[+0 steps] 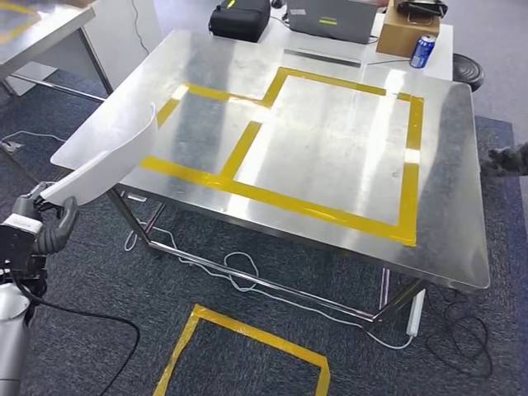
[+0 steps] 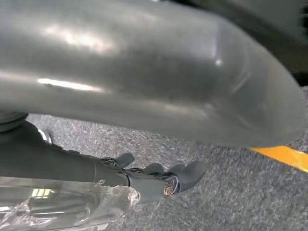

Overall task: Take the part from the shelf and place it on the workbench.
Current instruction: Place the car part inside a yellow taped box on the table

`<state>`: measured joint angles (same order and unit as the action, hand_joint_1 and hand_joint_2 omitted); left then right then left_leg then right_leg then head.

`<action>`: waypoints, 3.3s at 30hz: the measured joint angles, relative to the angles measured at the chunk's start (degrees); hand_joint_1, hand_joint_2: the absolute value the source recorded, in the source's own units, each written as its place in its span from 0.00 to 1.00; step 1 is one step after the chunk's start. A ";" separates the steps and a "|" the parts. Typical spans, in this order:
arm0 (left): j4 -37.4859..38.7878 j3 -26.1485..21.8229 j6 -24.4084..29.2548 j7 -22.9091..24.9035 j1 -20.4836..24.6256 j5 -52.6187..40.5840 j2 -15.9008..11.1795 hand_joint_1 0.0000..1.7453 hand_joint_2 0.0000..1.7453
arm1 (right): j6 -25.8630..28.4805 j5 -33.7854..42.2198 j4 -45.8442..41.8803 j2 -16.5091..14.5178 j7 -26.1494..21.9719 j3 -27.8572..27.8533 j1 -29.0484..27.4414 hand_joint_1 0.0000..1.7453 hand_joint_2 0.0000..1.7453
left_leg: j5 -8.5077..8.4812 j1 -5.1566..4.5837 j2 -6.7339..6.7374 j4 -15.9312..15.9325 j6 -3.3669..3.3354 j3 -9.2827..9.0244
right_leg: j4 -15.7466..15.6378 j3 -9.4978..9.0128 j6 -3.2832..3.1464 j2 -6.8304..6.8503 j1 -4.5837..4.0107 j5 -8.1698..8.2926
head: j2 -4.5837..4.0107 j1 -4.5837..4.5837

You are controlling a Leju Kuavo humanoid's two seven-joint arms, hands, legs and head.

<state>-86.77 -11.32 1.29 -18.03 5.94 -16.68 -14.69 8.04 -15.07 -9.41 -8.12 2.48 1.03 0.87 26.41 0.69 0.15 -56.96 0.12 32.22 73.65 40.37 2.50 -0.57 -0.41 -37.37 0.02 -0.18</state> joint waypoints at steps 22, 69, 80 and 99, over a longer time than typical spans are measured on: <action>0.73 0.71 0.07 0.14 -0.15 -1.38 -0.17 1.00 1.00 | 0.00 0.33 0.28 0.07 0.26 0.11 0.07 0.00 0.00 | -5.23 0.01 0.15 -0.06 1.83 6.60 | -15.60 -11.82 -1.26 -1.09 -0.03 6.59 | 0.00 -0.39; 0.89 6.37 9.87 2.10 -2.44 -34.16 -3.32 1.00 1.00 | -0.87 0.62 0.30 0.21 1.06 0.95 0.89 0.00 0.00 | -0.06 0.23 -0.60 0.24 1.27 0.05 | -16.44 -3.18 -0.32 -0.56 0.41 16.20 | 0.00 -0.68; 5.91 16.36 10.00 2.87 0.50 -46.08 -0.80 1.00 1.00 | -1.87 0.62 0.27 0.21 1.35 2.09 1.16 0.00 0.00 | -0.19 0.26 -0.60 0.35 1.46 0.08 | -16.21 -2.99 -0.40 -0.55 0.37 16.14 | 0.00 -0.67; 12.93 24.58 7.55 4.11 6.36 -48.01 2.85 1.00 1.00 | -1.74 0.62 0.25 0.12 1.62 2.47 1.22 0.00 0.00 | -0.21 0.25 -0.60 0.35 1.48 0.09 | -16.09 -2.90 -0.47 -0.54 0.37 16.15 | 0.00 -0.67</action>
<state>-73.85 13.25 8.84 -13.92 12.30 -64.68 -11.84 6.30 -14.45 -9.16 -8.00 4.10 3.50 2.09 26.20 0.94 -0.45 -56.61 1.61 32.31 57.57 37.47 2.03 -1.11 -0.04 -21.22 0.02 -0.85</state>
